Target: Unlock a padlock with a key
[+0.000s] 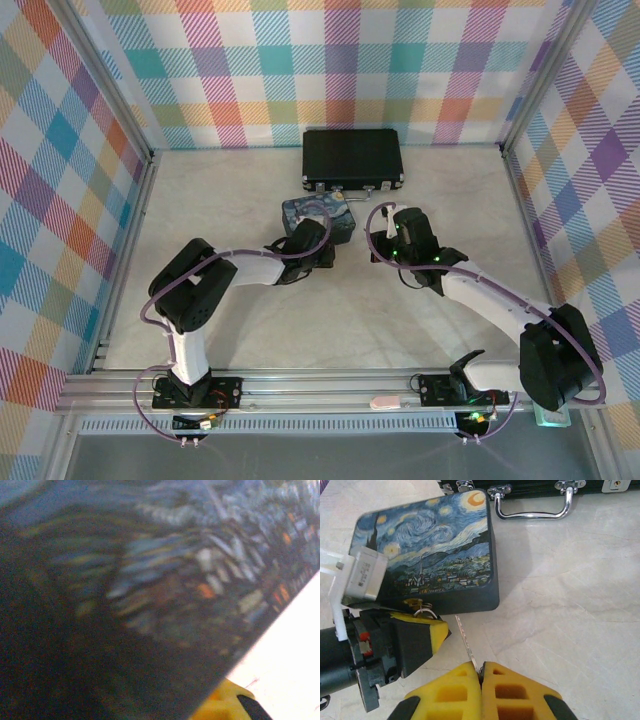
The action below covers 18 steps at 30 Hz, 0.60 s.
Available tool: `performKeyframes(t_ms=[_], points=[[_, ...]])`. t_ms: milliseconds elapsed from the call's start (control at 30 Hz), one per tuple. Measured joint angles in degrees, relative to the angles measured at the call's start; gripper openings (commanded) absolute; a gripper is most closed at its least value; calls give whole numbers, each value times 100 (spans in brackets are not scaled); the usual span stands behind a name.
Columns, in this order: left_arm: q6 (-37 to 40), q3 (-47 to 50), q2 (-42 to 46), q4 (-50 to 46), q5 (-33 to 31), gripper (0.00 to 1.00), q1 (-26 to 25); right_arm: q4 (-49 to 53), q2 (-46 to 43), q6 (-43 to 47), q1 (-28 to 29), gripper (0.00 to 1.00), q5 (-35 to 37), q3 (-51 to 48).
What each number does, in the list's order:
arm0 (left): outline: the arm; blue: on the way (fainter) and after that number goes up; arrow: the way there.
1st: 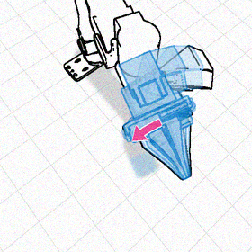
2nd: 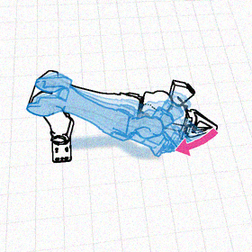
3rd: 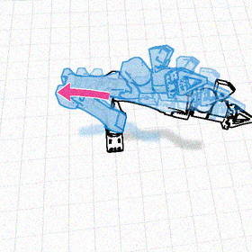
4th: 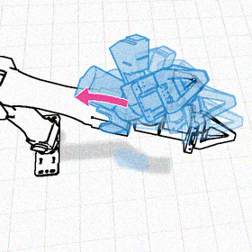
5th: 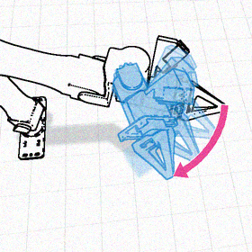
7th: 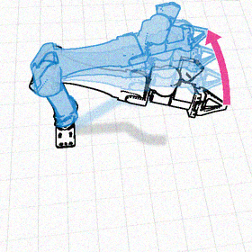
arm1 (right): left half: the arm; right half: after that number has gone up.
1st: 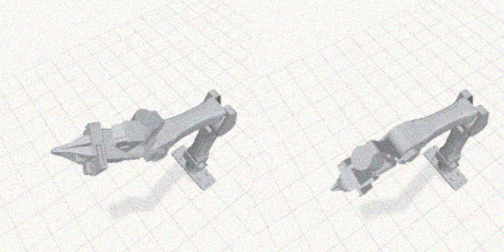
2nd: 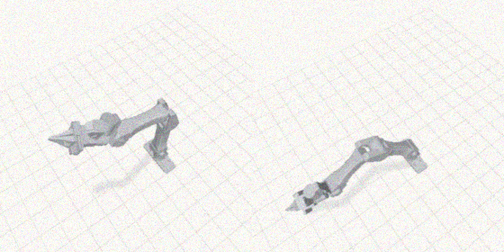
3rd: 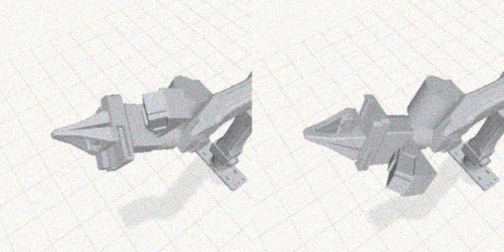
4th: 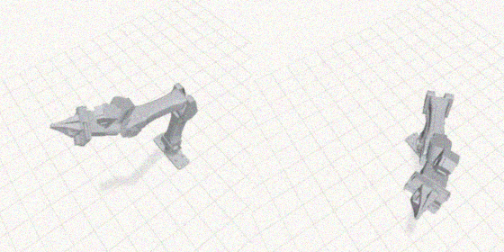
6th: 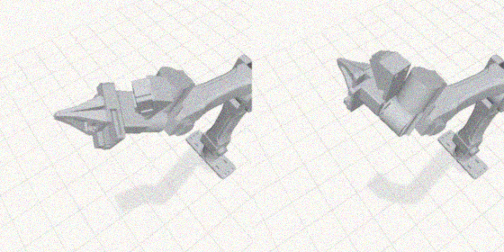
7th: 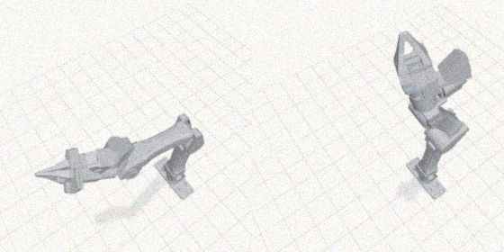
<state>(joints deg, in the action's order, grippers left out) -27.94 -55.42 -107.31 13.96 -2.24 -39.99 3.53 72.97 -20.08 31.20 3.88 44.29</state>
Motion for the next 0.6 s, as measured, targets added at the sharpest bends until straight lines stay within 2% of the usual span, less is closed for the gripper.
performKeyframes(t_ms=[200,367,467,600], points=[[-404,588,501,-39,160,0,140,-4,114,-26,0,0,-144,0],[-787,776,772,-162,505,0,446,-164,442,-157,-2,0,-629,7],[-1117,831,850,-105,785,0,658,-549,802,-481,-2,0,-1154,-9],[-1569,979,1003,157,1067,0,813,-1543,1366,-1139,0,0,-1860,-264]])
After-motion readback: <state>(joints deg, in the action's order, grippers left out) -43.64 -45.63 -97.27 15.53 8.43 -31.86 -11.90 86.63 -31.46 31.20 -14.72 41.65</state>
